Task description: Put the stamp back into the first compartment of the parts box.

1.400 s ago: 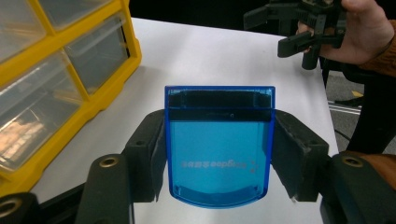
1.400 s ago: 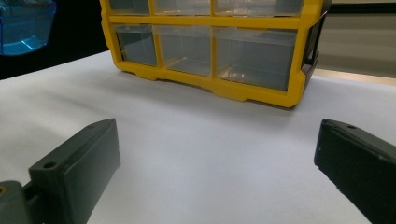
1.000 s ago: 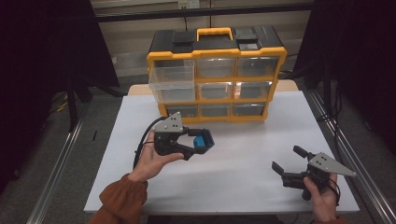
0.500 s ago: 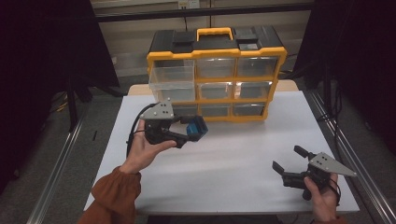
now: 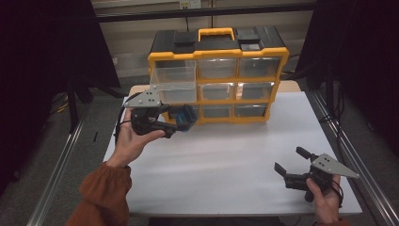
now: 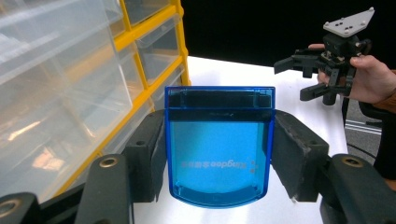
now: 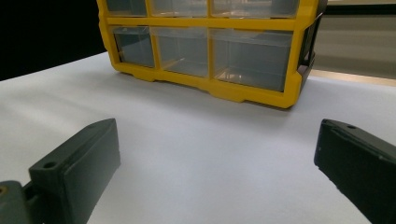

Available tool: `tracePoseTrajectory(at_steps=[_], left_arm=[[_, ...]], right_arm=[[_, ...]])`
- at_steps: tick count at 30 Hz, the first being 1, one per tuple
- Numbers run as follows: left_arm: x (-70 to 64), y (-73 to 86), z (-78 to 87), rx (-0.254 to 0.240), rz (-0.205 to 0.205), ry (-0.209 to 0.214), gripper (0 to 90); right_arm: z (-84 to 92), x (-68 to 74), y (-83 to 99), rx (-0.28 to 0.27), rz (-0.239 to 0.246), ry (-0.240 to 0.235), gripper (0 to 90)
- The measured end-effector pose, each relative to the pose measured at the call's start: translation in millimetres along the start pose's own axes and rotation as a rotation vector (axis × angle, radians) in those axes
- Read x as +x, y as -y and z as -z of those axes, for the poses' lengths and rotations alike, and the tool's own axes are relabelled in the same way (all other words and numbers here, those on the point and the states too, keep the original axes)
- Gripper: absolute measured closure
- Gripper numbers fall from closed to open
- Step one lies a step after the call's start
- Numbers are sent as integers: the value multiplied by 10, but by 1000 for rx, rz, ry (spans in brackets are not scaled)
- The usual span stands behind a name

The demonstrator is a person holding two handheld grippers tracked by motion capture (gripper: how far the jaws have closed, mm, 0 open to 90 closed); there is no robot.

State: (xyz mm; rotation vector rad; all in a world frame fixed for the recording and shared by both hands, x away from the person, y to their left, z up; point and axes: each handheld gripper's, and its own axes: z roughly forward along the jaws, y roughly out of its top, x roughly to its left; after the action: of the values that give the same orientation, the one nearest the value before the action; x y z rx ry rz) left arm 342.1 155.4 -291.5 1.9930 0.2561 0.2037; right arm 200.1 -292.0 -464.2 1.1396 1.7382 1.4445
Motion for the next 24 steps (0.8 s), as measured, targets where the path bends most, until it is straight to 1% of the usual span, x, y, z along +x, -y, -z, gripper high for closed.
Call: tracePoseTrajectory(at_steps=[2,3,7,8,9,10,11,12,15,16,18,19,20,21,23,24], left_arm=[[7,-16,13,0,1,-7,413],[38,-49,47,7,3,-10,413],[59,-95,97,1,5,-23,413],[60,-141,145,2,-5,-26,413],[60,-141,145,2,-5,-26,413],[60,-179,178,3,-16,-34,413],[60,-179,178,3,-16,-34,413],[58,-225,211,6,-20,-45,413],[67,-258,238,8,-18,-50,413],[97,-303,275,14,-27,-64,413],[137,-335,308,5,-24,-61,413],[158,-359,324,7,-22,-67,413],[176,-379,339,11,-31,-75,413],[184,-398,346,10,-25,-77,413],[190,-412,353,14,-27,-77,413],[203,-453,364,20,-32,-81,413]], right_arm=[[0,0,0,0,-1,0,2],[4,-4,-1,1,-5,-2,2],[5,-4,-1,0,-4,-1,2],[6,-4,-2,-1,-3,-1,2],[6,-4,-2,-1,-3,-1,2],[4,-4,-1,1,-4,0,2],[4,-4,-1,1,-4,0,2],[4,-3,-2,2,-4,-4,2],[6,-3,-2,0,1,-3,2],[7,-4,-2,-1,-1,-3,2],[7,-4,-2,-1,-3,-3,2],[6,-5,-1,1,-3,-5,2],[3,-4,0,0,-9,-5,2],[1,-8,2,-2,-11,-7,2],[4,-11,2,-1,-10,-7,2],[6,-13,2,-2,-10,-6,2]])
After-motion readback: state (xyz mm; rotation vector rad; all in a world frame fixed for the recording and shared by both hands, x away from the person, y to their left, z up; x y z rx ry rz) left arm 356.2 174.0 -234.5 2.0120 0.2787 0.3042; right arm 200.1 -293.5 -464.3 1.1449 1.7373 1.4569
